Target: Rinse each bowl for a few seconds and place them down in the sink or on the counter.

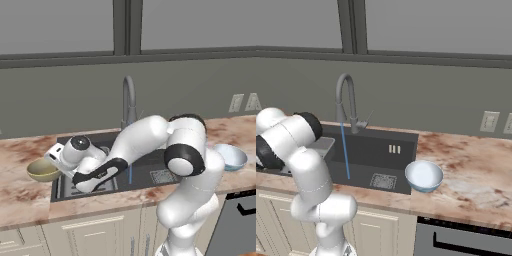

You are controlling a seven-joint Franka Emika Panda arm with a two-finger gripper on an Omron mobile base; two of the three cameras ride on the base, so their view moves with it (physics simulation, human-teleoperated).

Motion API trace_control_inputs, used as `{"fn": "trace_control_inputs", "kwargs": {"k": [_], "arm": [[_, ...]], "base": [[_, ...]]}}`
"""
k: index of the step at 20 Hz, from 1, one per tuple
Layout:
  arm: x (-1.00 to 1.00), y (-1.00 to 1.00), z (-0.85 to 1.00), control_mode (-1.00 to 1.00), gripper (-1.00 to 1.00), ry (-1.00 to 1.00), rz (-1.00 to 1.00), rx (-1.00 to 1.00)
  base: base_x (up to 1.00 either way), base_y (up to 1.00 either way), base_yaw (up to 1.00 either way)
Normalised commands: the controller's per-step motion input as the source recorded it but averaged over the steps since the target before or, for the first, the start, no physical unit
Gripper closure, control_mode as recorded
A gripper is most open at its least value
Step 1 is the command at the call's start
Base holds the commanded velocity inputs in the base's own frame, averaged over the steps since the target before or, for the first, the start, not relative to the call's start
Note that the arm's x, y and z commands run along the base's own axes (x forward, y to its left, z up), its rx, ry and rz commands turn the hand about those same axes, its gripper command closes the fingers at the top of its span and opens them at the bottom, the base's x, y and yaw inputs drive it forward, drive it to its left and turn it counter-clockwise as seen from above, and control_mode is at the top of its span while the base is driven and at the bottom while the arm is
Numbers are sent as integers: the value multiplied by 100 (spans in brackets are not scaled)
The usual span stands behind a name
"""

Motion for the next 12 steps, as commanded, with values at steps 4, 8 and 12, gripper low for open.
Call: {"fn": "trace_control_inputs", "kwargs": {"k": [4,8,12], "arm": [[17,31,-16,-100,100,1,0,-2],[15,26,-23,-100,100,0,1,-2],[13,28,-27,-100,100,0,1,-3]], "base": [[0,0,0],[0,0,0],[0,0,0]]}}
